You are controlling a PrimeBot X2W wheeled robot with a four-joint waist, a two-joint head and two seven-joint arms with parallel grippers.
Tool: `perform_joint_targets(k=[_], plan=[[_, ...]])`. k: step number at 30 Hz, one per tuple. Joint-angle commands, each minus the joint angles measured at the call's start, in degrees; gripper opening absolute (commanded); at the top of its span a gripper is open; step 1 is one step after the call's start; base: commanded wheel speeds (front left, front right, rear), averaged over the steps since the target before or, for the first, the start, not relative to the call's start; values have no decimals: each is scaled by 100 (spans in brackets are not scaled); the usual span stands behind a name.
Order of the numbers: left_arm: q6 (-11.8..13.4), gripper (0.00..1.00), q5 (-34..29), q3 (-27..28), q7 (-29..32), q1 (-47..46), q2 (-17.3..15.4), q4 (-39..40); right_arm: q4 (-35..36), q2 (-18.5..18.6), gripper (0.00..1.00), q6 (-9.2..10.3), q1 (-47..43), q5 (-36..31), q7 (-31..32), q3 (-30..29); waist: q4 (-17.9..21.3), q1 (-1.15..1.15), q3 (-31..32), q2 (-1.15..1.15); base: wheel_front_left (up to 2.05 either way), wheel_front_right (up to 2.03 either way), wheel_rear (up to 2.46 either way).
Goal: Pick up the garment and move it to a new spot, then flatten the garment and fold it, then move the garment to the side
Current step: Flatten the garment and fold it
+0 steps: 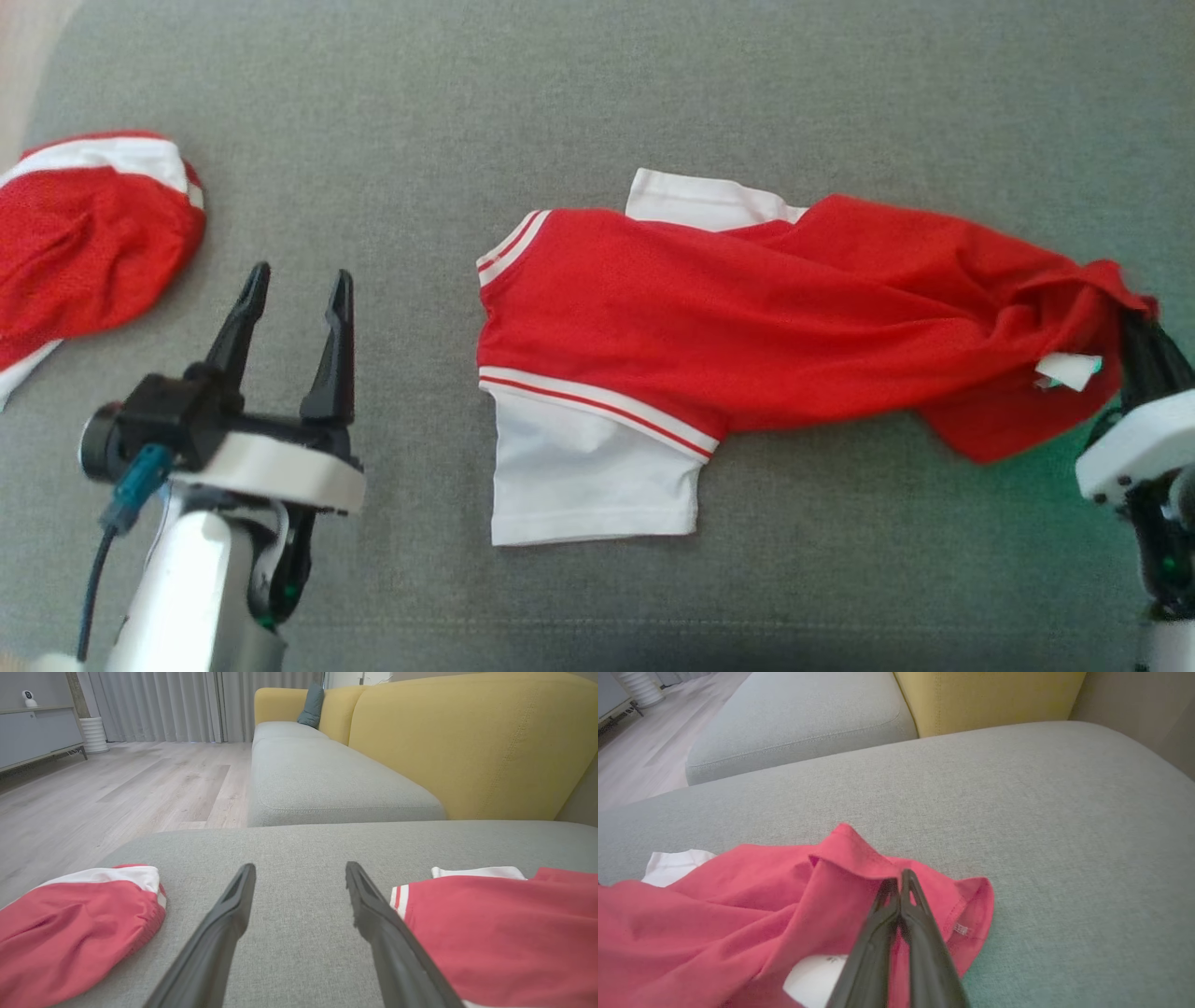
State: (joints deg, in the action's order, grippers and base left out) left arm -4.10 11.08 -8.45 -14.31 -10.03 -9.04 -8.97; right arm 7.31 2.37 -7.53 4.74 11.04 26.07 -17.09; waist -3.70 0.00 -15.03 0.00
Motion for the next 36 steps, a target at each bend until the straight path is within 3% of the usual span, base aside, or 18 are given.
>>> perform_joint_targets(k=[1, 3, 4, 5, 11, 18, 23, 36], plan=[[-39, 100, -71, 236, -69, -297, -87, 206, -9, 51, 0, 4, 244, 20, -140, 103, -21, 0, -74, 0, 0, 0, 0], [-50, 100, -82, 244, -69, -326, -77, 201, -267, 51, 0, 4, 339, 21, -271, 81, -28, 0, -104, 0, 0, 0, 0], [-54, 100, -89, 249, -69, -334, -71, 200, -368, 51, 37, 4, 371, 21, -358, 78, -29, 0, -114, 0, 0, 0, 0], [-57, 100, -95, 255, -69, -338, -64, 198, -448, 51, 100, 4, 392, 14, -459, 71, -27, 0, -118, 0, 0, 0, 0], [-64, 100, -134, 306, -69, -269, -26, 164, -393, 51, 100, 4, 269, -116, -1386, 153, 40, 0, -8, 0, 0, 0, 0], [-11, 100, -176, 412, -69, -88, -9, 187, 224, 51, 100, 4, -158, -547, -2270, 959, 137, 0, 273, 0, 0, 0, 0], [18, 100, -202, 429, -69, 89, 4, 181, 236, 51, 100, 4, -437, -471, -2354, 1359, 148, 0, 504, 0, 0, 0, 0], [111, 100, -201, 372, -69, 543, 15, 227, 204, 51, 100, 4, -1126, -178, -2261, 1444, 196, 0, 915, 0, 0, 0, 0]])
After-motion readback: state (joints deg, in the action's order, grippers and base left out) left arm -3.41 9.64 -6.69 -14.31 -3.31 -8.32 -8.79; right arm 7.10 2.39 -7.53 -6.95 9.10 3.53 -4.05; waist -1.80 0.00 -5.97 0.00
